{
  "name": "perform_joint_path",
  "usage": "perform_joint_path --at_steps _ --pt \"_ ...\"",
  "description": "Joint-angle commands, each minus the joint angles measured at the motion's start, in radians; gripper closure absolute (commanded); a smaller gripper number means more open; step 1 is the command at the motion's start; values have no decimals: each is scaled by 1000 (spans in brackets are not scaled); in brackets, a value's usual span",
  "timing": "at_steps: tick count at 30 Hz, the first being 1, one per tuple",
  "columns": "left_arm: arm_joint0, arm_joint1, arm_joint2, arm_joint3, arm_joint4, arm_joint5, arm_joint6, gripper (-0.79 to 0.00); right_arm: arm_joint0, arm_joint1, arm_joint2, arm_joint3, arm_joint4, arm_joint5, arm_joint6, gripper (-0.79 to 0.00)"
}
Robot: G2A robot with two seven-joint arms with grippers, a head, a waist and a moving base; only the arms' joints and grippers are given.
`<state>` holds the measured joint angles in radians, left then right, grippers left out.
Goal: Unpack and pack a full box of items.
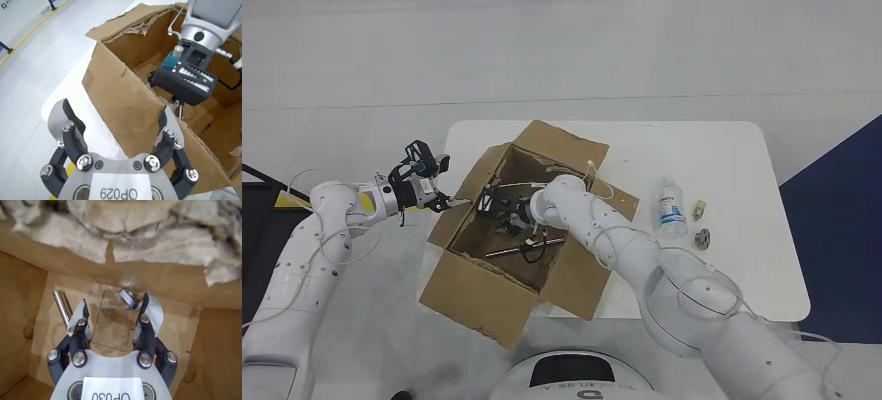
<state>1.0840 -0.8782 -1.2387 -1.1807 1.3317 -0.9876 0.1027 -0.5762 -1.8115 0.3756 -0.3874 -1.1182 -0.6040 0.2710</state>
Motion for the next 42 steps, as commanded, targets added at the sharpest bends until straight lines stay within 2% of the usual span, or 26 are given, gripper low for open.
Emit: perform_joint_path --at_steps 1,5,9,11,17,18,19,20,26,27,28,29,30,31,35,42 --pt "0 0 0 0 0 0 0 -785 3 -12 -5 26 -7 8 -6 -471" --pt "0 0 0 0 0 0 0 -785 10 -37 -11 74 -18 40 15 -462" --pt "0 0 0 0 0 0 0 -785 19 -53 -17 106 -32 29 8 -477" --pt "0 0 0 0 0 0 0 -785 24 -60 -21 117 -43 13 8 -388" --pt "0 0 0 0 0 0 0 -785 21 -79 -54 132 -111 -56 10 -188" --pt "0 0 0 0 0 0 0 -785 25 -80 -56 139 -118 -73 -3 -135" --pt "0 0 0 0 0 0 0 -785 33 -79 -57 146 -125 -92 -21 -40" --pt "0 0 0 0 0 0 0 -785 50 -78 -53 151 -124 -108 -47 0" --pt "0 0 0 0 0 0 0 -785 64 -81 -39 164 -114 -85 -76 -15" --pt "0 0 0 0 0 0 0 -785 65 -81 -38 165 -114 -82 -80 -58" --pt "0 0 0 0 0 0 0 -785 65 -81 -37 165 -114 -82 -82 -179" --pt "0 0 0 0 0 0 0 -785 66 -81 -36 166 -115 -83 -84 -265" --pt "0 0 0 0 0 0 0 -785 64 -82 -36 166 -116 -87 -84 -323" --pt "0 0 0 0 0 0 0 -785 64 -82 -36 166 -118 -91 -83 -345" --pt "0 0 0 0 0 0 0 -785 61 -83 -38 168 -128 -126 -91 -382" --pt "0 0 0 0 0 0 0 -785 55 -88 -33 179 -124 -157 -100 -382"
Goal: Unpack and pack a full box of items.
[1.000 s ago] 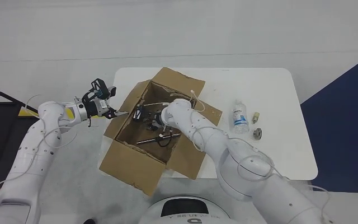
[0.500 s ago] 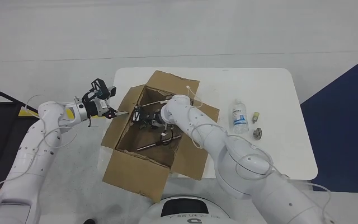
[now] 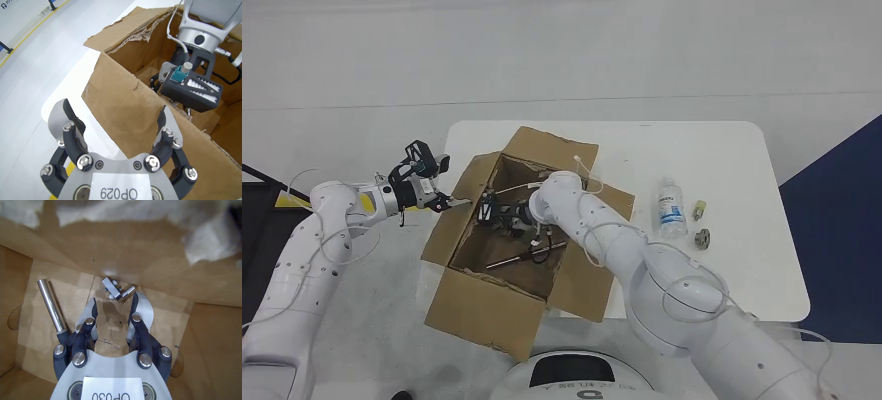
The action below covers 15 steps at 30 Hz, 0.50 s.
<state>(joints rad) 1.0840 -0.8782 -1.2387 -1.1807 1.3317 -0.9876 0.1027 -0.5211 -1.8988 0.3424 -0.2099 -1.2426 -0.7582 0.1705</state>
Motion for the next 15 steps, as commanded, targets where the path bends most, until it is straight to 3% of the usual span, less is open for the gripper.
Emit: perform_joint_path --at_steps 1,10,12,15 --pt "0 0 0 0 0 0 0 -785 0 -1 1 3 1 -6 0 -379" --pt "0 0 0 0 0 0 0 -785 1 -6 7 12 0 -23 -11 -345" --pt "0 0 0 0 0 0 0 -785 1 -7 7 13 -3 -29 -10 -299" --pt "0 0 0 0 0 0 0 -785 3 -8 5 15 -11 -44 -6 -163"
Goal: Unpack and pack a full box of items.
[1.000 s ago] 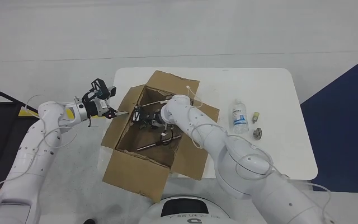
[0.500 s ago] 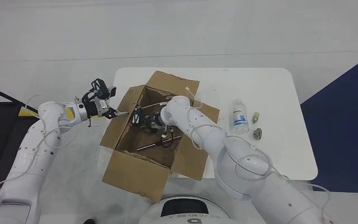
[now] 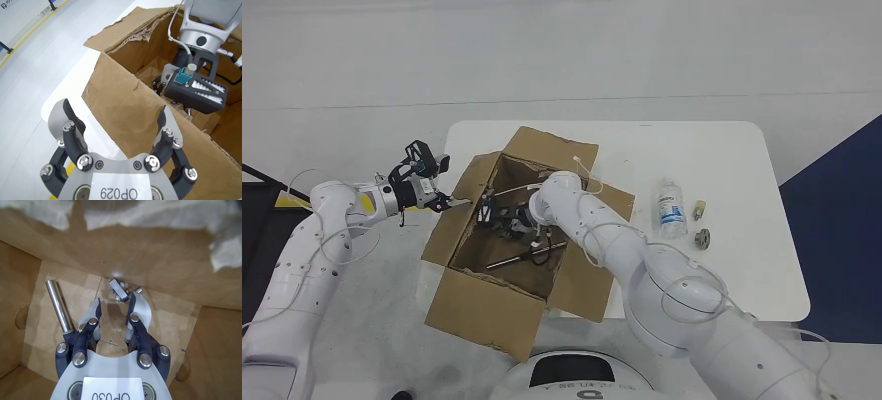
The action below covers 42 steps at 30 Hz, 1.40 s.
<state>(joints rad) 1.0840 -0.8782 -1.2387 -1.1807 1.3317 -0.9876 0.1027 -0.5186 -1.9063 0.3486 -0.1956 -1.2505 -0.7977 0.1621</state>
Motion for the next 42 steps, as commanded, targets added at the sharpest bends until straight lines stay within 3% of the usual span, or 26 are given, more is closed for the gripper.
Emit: perform_joint_path --at_steps 1,2,3,12,14,21,22,25,29,36,42 --pt "0 0 0 0 0 0 0 -785 1 -1 -2 1 -6 -11 4 -92" --pt "0 0 0 0 0 0 0 -785 -6 -1 -9 -6 -19 -32 3 -18" --pt "0 0 0 0 0 0 0 -785 -23 -8 -20 -47 -36 -37 13 0" --pt "0 0 0 0 0 0 0 -785 9 -17 -23 -10 -56 -100 -10 0" --pt "0 0 0 0 0 0 0 -785 7 -15 -24 -1 -63 -85 -22 -99" --pt "0 0 0 0 0 0 0 -785 13 -5 -15 13 -64 -47 -36 -274" --pt "0 0 0 0 0 0 0 -785 12 -4 -13 12 -61 -44 -36 -345" --pt "0 0 0 0 0 0 0 -785 12 -1 -7 10 -55 -31 -34 -680" --pt "0 0 0 0 0 0 0 -785 10 1 -2 5 -50 -22 -19 -733" --pt "0 0 0 0 0 0 0 -785 9 2 5 -2 -45 -17 4 -677" --pt "0 0 0 0 0 0 0 -785 -24 -5 -9 -48 -71 -25 23 -529"
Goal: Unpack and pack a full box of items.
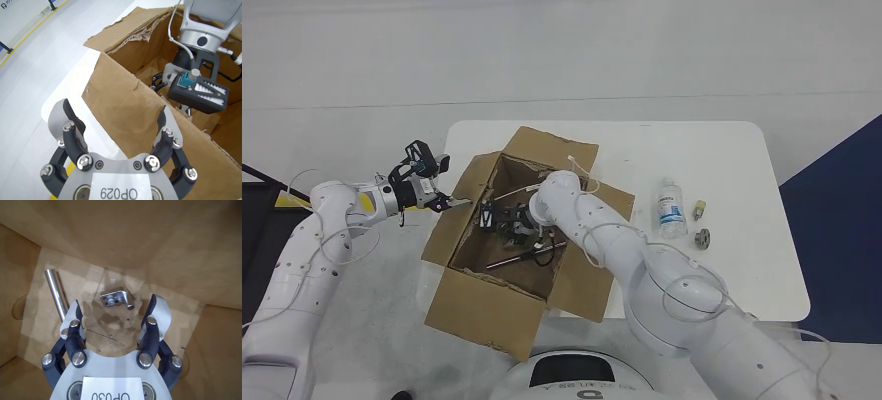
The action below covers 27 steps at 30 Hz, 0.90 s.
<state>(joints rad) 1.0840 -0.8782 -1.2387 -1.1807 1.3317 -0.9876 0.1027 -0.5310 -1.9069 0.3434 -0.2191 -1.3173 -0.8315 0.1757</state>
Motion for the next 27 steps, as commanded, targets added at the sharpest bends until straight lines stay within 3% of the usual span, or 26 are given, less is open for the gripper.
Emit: perform_joint_path --at_steps 1,2,13,15,17,27 --pt "0 0 0 0 0 0 0 -785 -18 -9 -4 -31 -2 22 23 -474" --pt "0 0 0 0 0 0 0 -785 -21 -12 -3 -33 1 28 32 -394" --pt "0 0 0 0 0 0 0 -785 -21 -13 2 4 -8 44 -11 -228" --pt "0 0 0 0 0 0 0 -785 -20 -10 3 7 -12 43 -22 -145" --pt "0 0 0 0 0 0 0 -785 -19 -8 4 8 -14 42 -28 0" --pt "0 0 0 0 0 0 0 -785 40 0 46 26 46 75 10 0"
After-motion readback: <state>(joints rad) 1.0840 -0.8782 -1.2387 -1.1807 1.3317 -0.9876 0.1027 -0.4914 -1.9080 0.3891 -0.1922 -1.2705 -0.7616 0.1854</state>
